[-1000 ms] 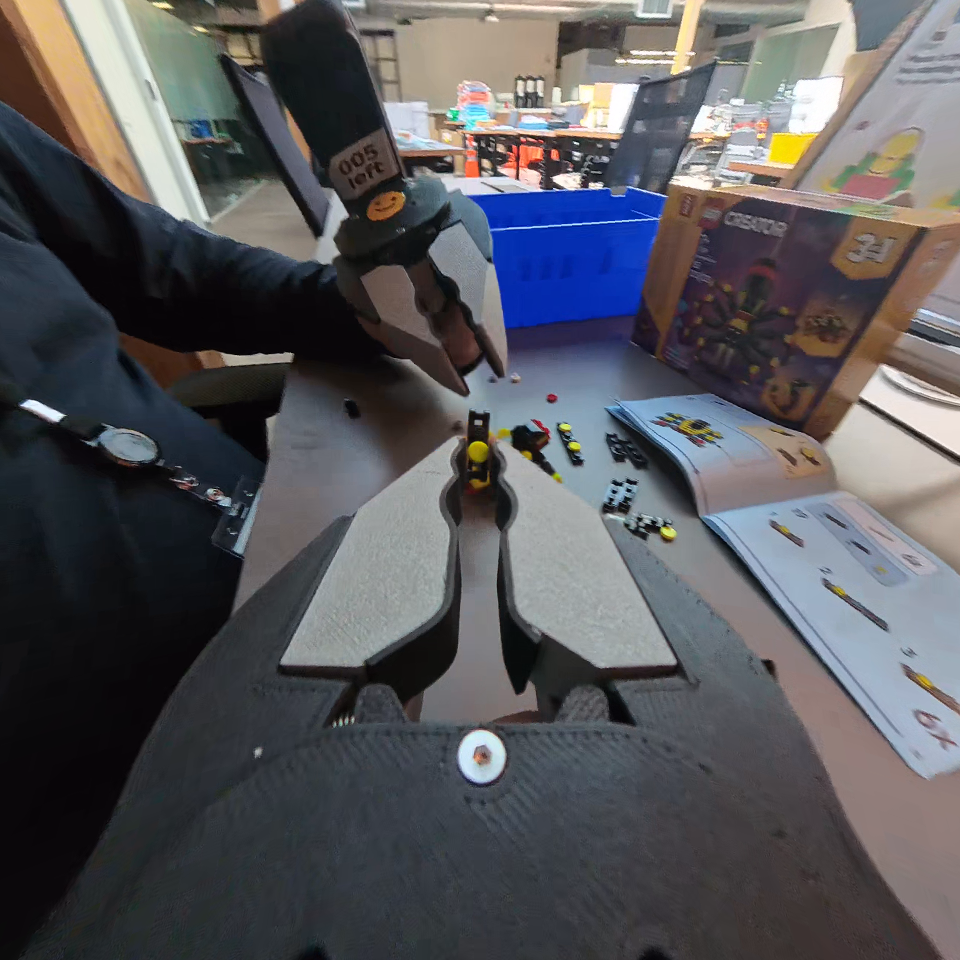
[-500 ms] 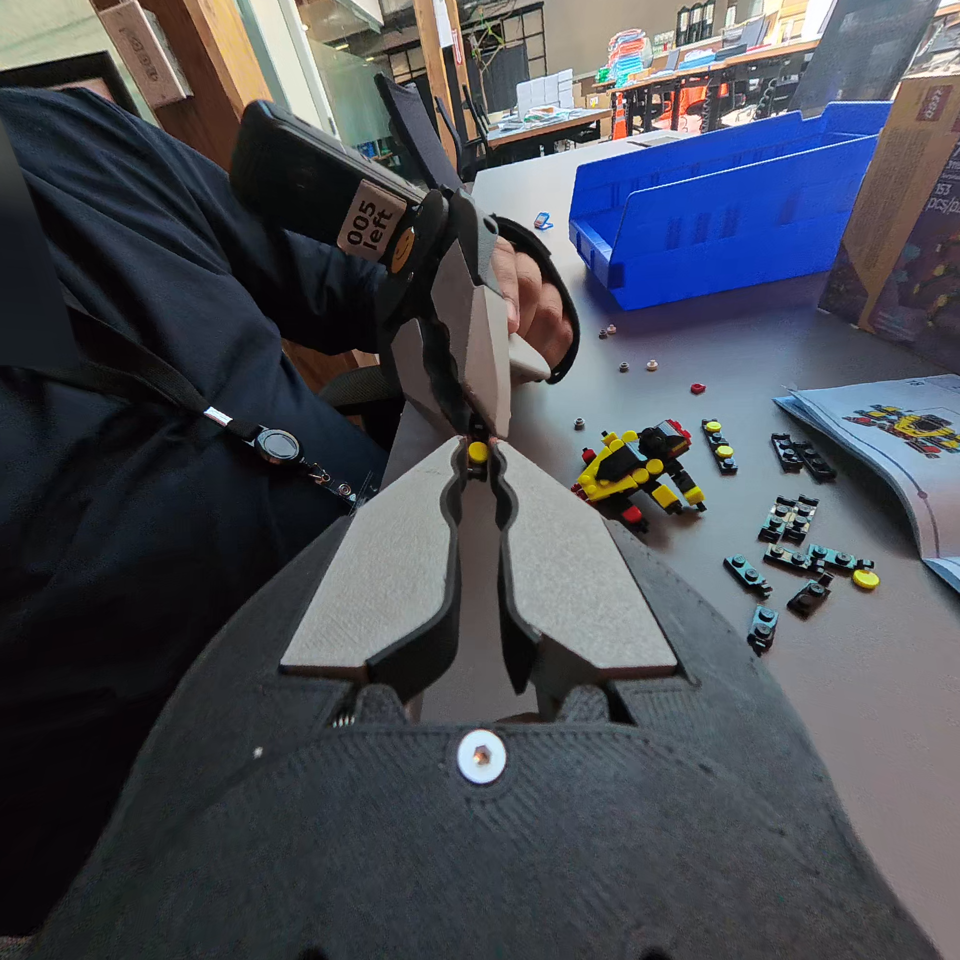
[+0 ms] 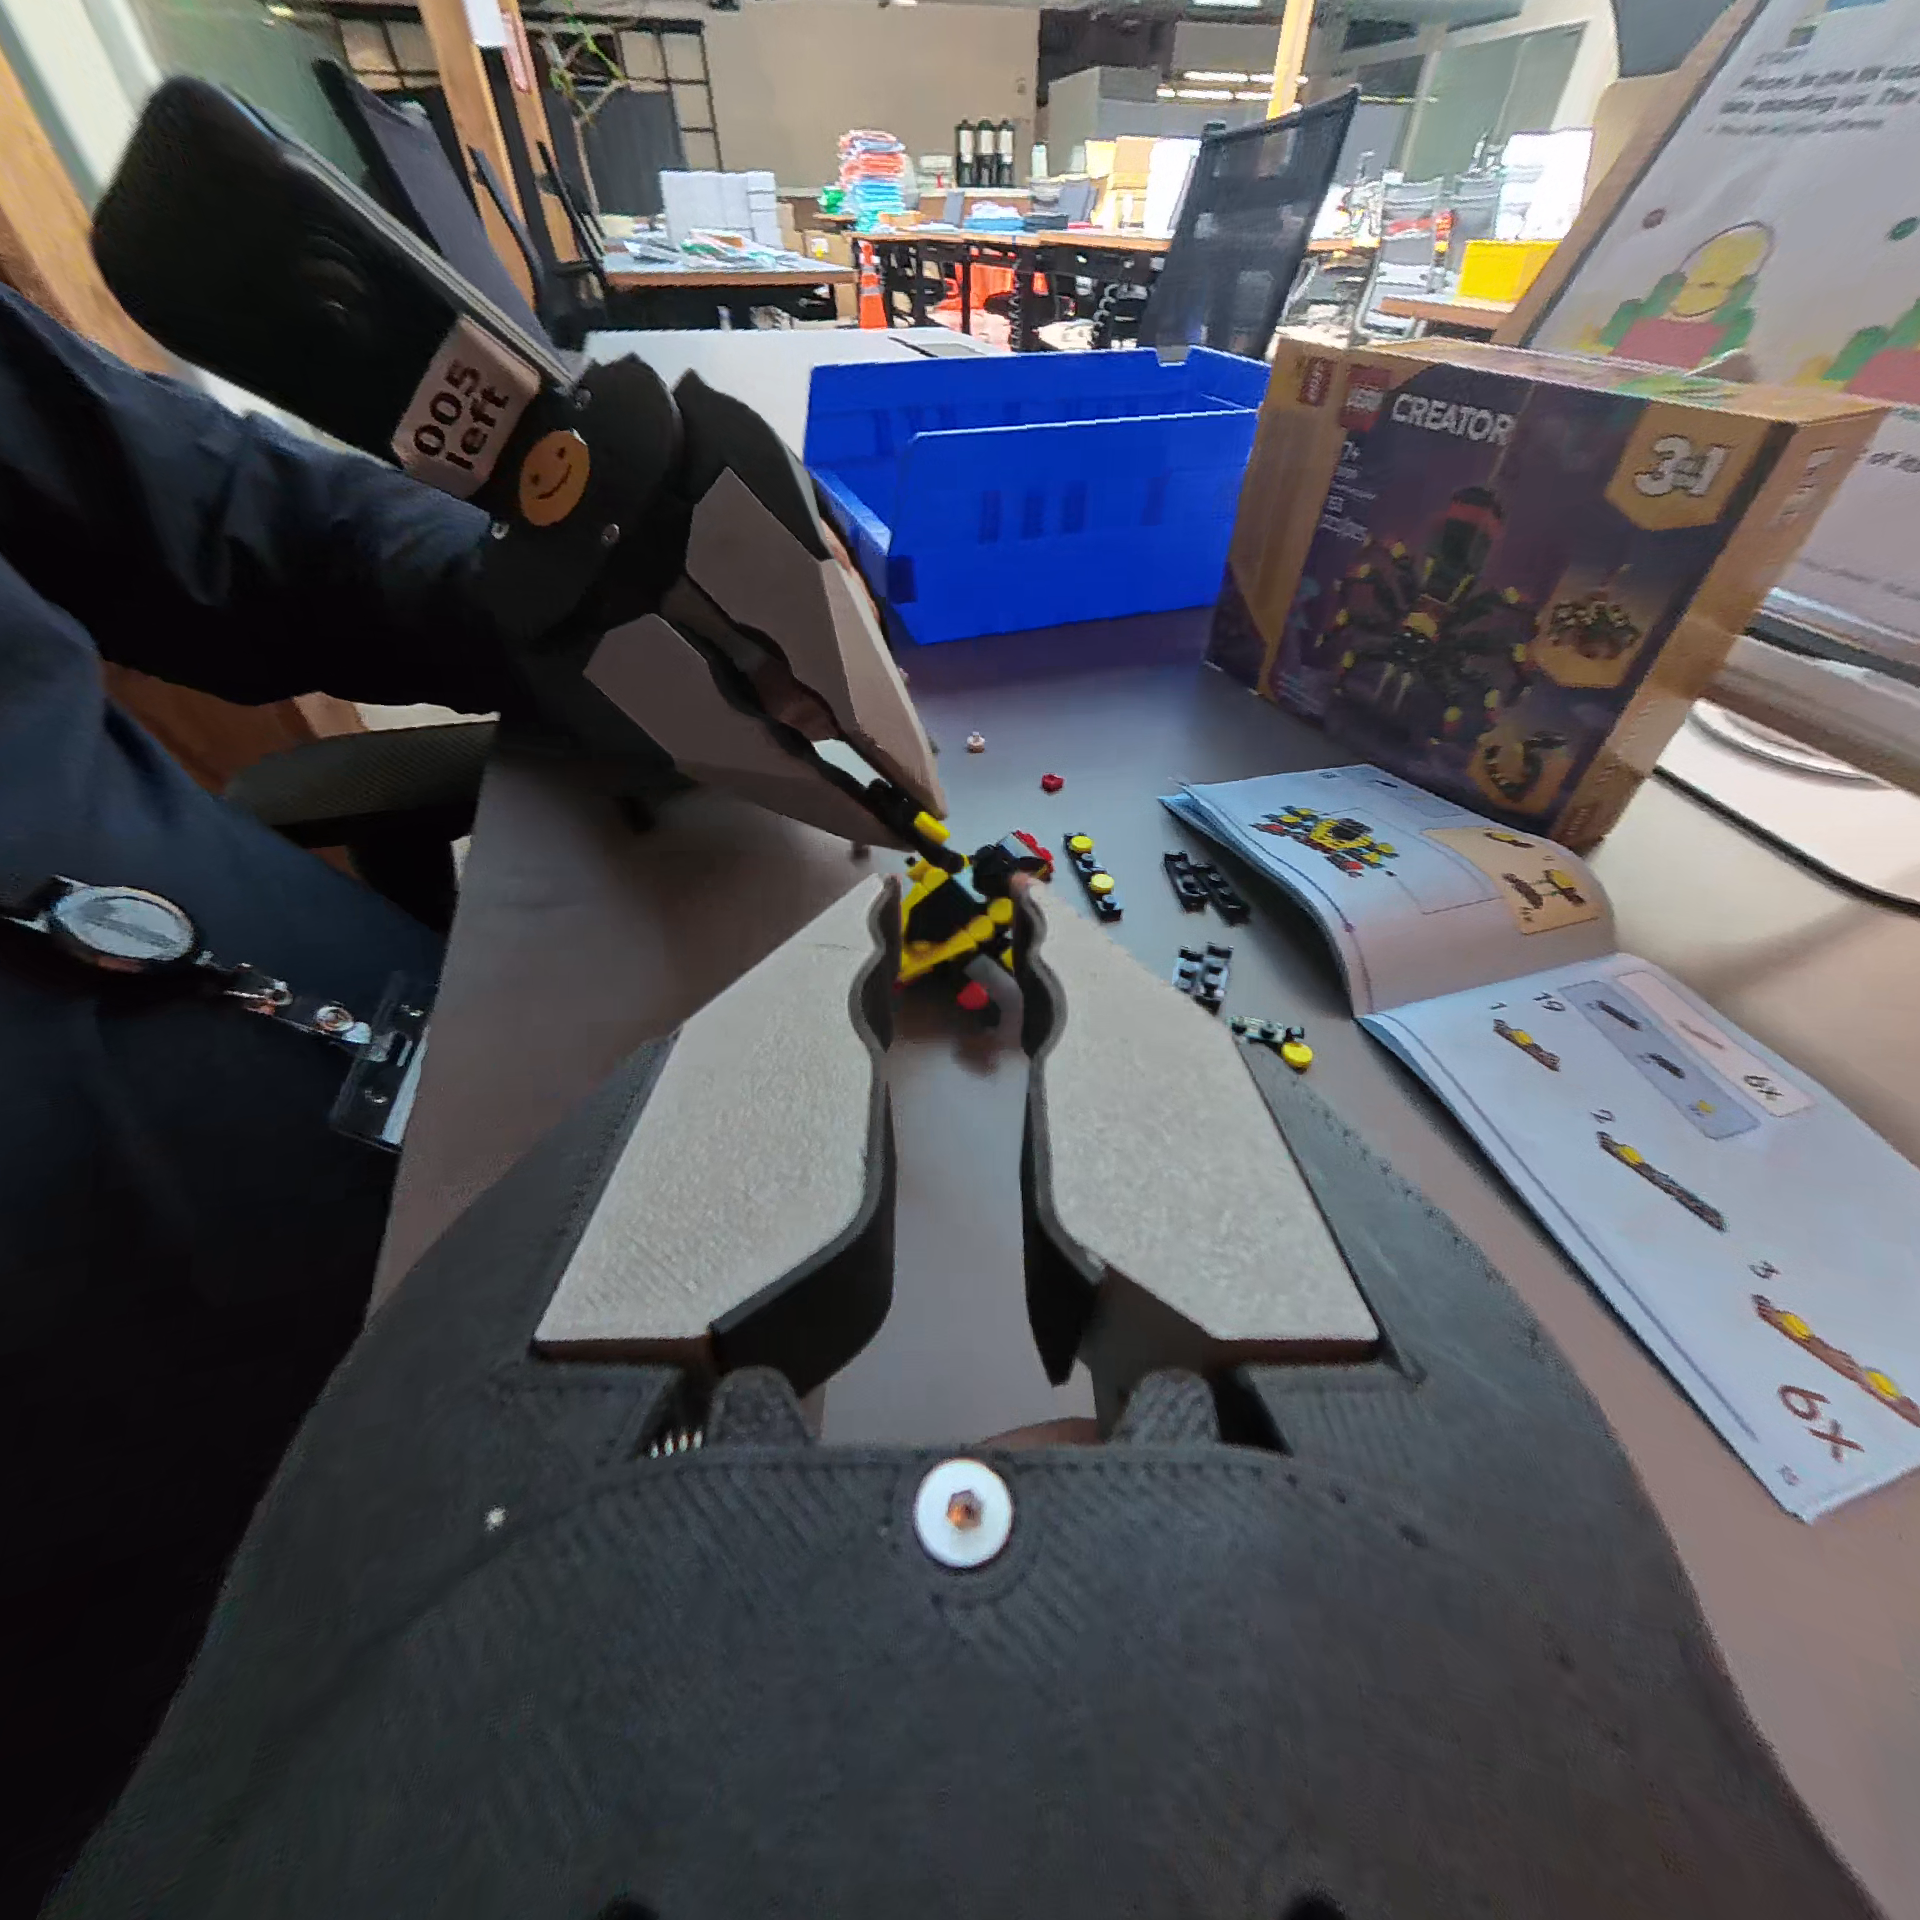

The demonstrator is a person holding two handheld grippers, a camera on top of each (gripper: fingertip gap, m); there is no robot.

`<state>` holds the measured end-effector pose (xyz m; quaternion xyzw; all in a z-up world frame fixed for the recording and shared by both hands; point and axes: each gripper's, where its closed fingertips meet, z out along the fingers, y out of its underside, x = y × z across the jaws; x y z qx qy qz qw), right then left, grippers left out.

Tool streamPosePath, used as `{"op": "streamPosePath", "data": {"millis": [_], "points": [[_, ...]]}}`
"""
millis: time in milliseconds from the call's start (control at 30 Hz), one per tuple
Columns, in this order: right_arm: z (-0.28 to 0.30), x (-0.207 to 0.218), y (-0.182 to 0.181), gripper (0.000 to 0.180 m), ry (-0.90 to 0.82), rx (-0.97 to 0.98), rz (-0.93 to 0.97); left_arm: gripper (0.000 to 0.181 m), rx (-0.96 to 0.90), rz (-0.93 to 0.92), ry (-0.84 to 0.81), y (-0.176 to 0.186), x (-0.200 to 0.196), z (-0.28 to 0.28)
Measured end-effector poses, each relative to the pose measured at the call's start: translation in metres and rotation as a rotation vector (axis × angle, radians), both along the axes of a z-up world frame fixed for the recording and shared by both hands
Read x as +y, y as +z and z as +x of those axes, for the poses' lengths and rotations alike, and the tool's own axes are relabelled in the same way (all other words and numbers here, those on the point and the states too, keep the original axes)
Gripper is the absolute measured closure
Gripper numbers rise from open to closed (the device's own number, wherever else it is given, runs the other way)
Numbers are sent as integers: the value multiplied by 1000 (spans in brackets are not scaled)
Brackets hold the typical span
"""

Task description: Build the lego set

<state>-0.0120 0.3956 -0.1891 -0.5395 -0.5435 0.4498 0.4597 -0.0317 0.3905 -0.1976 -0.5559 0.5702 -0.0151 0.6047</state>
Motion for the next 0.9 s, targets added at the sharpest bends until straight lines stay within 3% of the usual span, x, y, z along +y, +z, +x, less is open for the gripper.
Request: {"op": "streamPosePath", "data": {"millis": [167,300,667,900], "points": [[-1,12,-3,162,-123,-43,168,179,-30,-85,8,-5,4,-3],[-6,4,2,162,-122,-31,258,179,-34,-119,12,-8,6,-4],[-28,-9,-21,179,-88,-153,345,179,-73,-108,-96,3,-14,7],[-32,-8,-27,178,-87,-187,353,179,-73,-120,-105,1,-15,7]]}}
